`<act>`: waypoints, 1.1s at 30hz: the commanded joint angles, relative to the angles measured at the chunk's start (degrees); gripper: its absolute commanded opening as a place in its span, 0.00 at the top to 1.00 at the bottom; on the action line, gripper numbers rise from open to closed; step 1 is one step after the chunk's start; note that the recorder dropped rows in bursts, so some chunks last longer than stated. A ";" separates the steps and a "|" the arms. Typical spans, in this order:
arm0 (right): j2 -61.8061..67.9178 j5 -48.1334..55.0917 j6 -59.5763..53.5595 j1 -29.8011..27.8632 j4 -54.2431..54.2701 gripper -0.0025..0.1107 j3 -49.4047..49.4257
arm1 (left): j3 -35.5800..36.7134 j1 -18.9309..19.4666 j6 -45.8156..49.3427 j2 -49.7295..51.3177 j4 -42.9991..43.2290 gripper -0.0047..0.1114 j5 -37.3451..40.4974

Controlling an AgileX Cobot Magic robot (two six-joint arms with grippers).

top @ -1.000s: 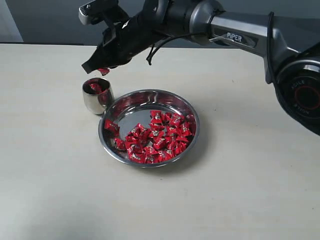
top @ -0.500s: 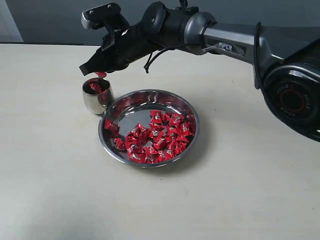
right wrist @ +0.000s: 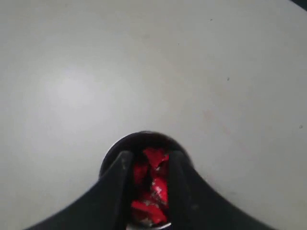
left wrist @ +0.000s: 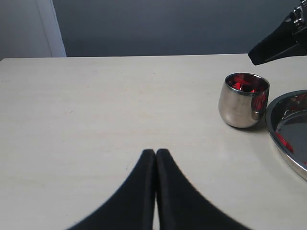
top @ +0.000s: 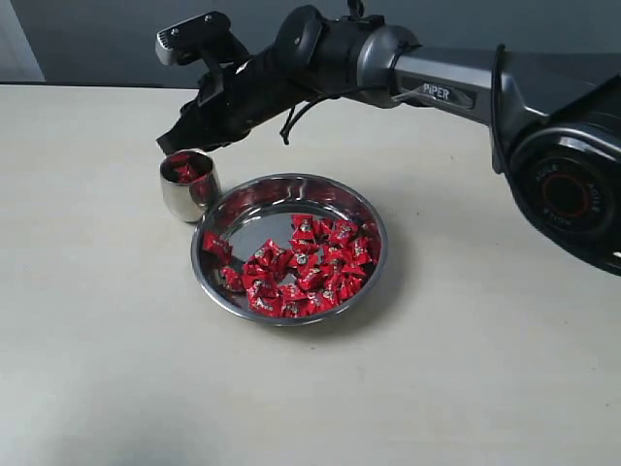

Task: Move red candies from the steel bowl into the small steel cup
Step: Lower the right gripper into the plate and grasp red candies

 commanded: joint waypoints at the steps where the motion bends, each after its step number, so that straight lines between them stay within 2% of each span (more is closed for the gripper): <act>1: -2.70 11.76 1.71 -0.23 -2.18 0.75 -0.15 | 0.14 -0.29 -0.13 -0.51 0.08 0.96 -0.24; 3: -2.92 18.79 1.82 -0.23 -2.59 0.75 -0.15 | 0.14 -0.29 -0.13 -0.51 0.08 0.96 -0.24; 11: -0.26 24.70 1.82 -0.23 -6.25 0.74 -0.15 | 0.14 -0.29 -0.13 -0.51 0.08 0.96 -0.24; 12: 0.15 25.81 1.82 -0.23 -6.59 0.72 -0.15 | 0.14 -0.29 -0.13 -0.51 0.08 0.96 -0.24; 15: 1.38 30.85 2.42 -0.23 -11.73 0.56 -0.15 | 0.14 -0.29 -0.13 -0.51 0.08 0.96 -0.24; 16: 1.38 31.64 3.52 -0.23 -13.94 0.55 -0.15 | 0.14 -0.29 -0.13 -0.51 0.08 0.96 -0.24; 20: 1.38 32.83 9.21 -0.23 -21.92 0.56 -0.15 | 0.14 -0.29 -0.13 -0.51 0.08 0.96 -0.24; 28: 1.38 30.29 10.85 -0.23 -22.42 0.56 -0.15 | 0.14 -0.29 -0.13 -0.51 0.08 0.96 -0.24; 33: 1.38 33.35 11.00 -0.23 -18.42 0.56 -0.15 | 0.14 -0.29 -0.13 -0.51 0.08 0.96 -0.24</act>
